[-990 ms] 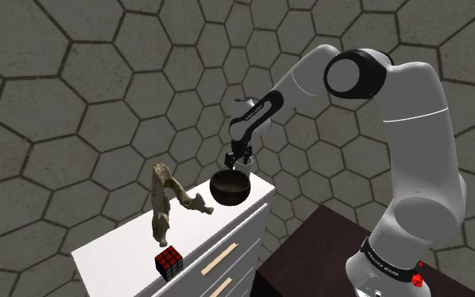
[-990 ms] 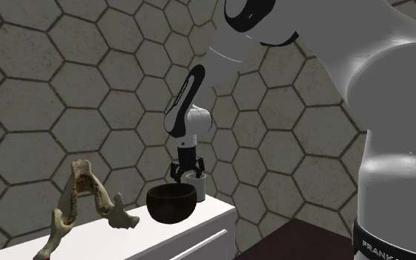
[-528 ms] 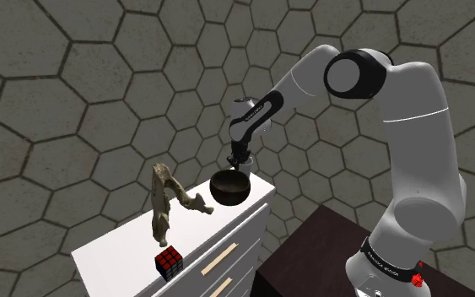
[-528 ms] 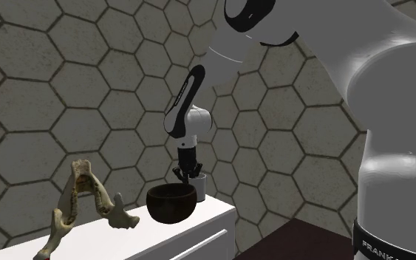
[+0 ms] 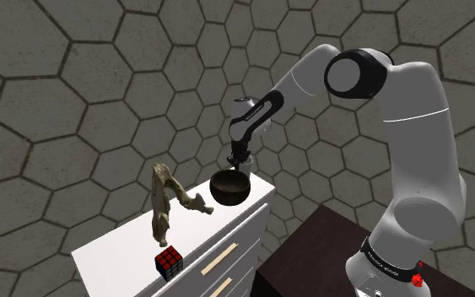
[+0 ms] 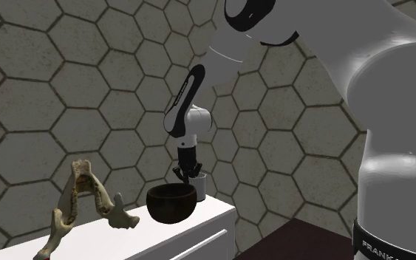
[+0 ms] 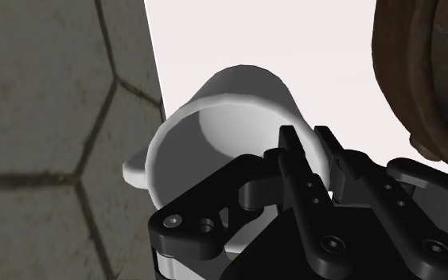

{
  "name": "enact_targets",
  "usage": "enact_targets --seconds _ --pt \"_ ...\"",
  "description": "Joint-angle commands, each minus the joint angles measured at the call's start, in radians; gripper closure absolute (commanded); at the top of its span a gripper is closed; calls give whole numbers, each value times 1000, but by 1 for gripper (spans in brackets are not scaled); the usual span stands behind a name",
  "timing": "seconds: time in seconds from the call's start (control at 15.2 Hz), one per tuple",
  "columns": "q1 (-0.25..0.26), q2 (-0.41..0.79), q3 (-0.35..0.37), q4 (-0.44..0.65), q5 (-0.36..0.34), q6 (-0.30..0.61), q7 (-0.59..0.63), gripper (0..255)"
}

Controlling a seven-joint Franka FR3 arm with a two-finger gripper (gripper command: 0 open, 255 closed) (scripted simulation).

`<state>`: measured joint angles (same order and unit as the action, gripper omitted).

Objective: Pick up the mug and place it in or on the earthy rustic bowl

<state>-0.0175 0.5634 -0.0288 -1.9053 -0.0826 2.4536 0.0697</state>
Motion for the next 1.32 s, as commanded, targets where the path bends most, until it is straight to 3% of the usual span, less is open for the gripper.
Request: enact_targets --seconds 0.0,1.25 --pt "0 -14 0 0 1 -14 -1 255" --pt "0 -184 3 25 8 -208 -16 255"
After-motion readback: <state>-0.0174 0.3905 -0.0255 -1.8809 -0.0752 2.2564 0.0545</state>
